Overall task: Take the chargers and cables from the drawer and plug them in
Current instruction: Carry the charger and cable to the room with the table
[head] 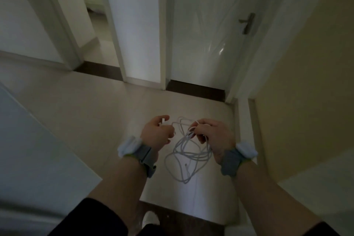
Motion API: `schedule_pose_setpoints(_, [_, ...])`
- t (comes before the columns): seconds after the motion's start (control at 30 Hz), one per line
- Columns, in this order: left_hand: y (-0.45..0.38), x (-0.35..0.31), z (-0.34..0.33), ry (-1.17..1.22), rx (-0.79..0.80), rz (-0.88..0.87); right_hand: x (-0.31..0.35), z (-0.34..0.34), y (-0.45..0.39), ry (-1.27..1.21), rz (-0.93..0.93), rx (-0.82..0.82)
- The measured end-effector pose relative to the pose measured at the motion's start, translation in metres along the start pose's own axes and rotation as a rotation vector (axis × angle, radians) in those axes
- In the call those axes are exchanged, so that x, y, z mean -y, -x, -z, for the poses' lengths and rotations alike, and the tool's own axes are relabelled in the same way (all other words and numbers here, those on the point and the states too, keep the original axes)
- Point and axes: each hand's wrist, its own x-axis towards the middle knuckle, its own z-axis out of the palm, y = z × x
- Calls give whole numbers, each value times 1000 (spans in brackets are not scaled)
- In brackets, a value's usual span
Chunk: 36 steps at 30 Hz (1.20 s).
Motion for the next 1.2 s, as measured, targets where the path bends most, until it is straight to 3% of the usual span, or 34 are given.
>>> schedule_pose_setpoints(0.43, [-170,-82,35,-13,24,-9,28,-52,-187,57,-41,55])
schedule_pose_setpoints(0.8, [-290,-127,60,-27,-80,15,37,-98,-333,80,-101,142])
schedule_pose_setpoints(1.2, [-431,-189,107,58,-317,0,72,-164,-524,93,-80,346])
